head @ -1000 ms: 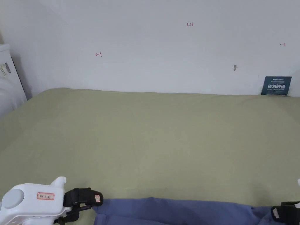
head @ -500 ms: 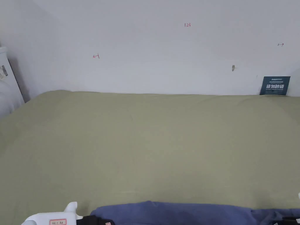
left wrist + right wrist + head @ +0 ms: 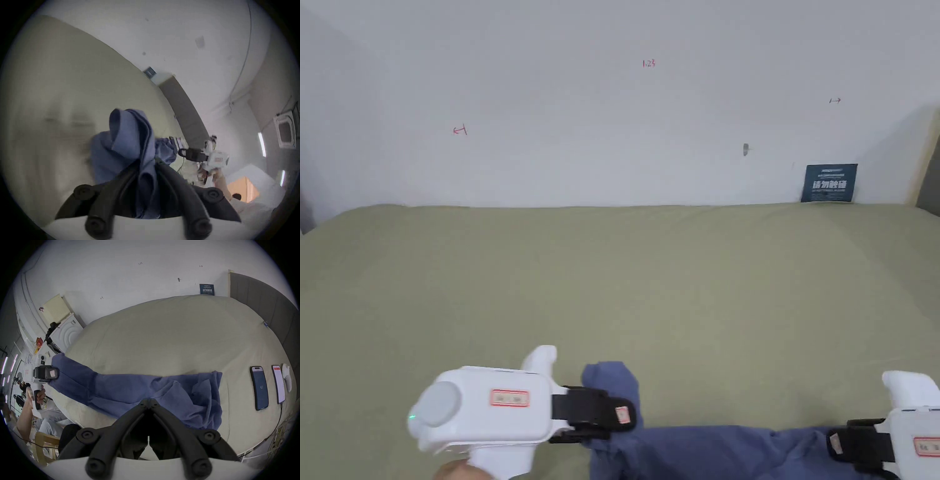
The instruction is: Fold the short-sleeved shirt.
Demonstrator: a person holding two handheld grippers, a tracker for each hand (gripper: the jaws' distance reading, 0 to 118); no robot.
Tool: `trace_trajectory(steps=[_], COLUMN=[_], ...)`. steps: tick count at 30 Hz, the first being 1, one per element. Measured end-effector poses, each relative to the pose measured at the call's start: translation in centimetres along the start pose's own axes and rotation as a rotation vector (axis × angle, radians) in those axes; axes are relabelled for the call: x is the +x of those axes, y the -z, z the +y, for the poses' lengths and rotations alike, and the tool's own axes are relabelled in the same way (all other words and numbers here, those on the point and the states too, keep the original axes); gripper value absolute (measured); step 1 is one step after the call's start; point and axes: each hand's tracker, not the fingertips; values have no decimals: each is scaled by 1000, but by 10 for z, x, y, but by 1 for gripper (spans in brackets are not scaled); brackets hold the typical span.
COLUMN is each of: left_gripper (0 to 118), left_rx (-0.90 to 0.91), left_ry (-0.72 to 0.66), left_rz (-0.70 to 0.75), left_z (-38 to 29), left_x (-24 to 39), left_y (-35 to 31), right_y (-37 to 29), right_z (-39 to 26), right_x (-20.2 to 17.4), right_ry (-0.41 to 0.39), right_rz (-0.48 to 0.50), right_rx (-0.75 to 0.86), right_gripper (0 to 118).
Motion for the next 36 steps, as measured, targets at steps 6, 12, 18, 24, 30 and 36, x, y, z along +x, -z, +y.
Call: trace_trajectory(steps=[6, 12, 18, 24, 30, 36], left_gripper=[17, 117, 44, 3, 1, 1], left_rx=[-95, -26, 154, -38, -60, -71], left_ry=[-85, -170, -323, -301, -394, -229], left_rz=[-7, -34, -70, -59, -38, -14], left_z=[-10, -23, -30, -52, -75, -45], left_x=[-5, -22, -45, -35, -40, -35], left_y=[92, 90, 75, 144, 177, 103], right_y=[-2, -2, -5, -11, -14, -8], right_z=[-5, -6, -9, -10, -12, -11], right_x=[13, 31, 32, 19, 15, 13], right_ry=[15, 55, 69, 52, 12, 11], right_rz=[-2, -27, -29, -25, -36, -43], right_rx=[4, -1, 6, 14, 5, -8], right_gripper=[0, 0, 0, 0, 0, 0])
